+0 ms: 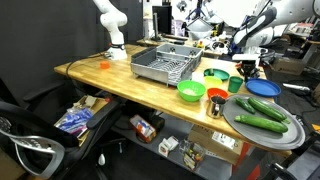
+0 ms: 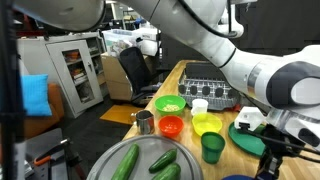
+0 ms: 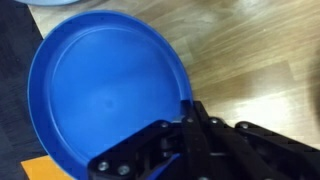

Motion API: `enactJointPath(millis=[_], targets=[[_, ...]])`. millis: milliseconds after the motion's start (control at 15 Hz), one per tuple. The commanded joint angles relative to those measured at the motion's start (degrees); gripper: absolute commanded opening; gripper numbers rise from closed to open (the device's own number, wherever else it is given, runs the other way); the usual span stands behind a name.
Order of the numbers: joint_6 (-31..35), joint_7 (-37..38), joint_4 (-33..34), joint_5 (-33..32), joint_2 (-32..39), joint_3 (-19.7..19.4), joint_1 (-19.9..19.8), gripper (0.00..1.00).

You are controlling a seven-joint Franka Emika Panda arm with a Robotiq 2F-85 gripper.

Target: Move the blue plate from the right to the back edge of the counter

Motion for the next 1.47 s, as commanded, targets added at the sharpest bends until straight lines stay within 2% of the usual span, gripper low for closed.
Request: enactJointPath(millis=[0, 333, 733, 1000, 1400], targets=[[0.4, -1.1, -0.1, -0.8, -1.0, -0.7, 0.0, 0.01], [-0.4, -3.1, -0.2, -0.8, -1.7, -0.8, -0.1, 0.01], [1.4, -6.7, -3.5, 0.1, -7.5, 0.2, 0.9, 0.01], [3.1, -9.9, -6.1, 0.2, -13.0, 1.8, 3.0, 0.01], [5.2, -15.4, -11.4, -1.7, -21.0, 4.8, 8.1, 0.01]])
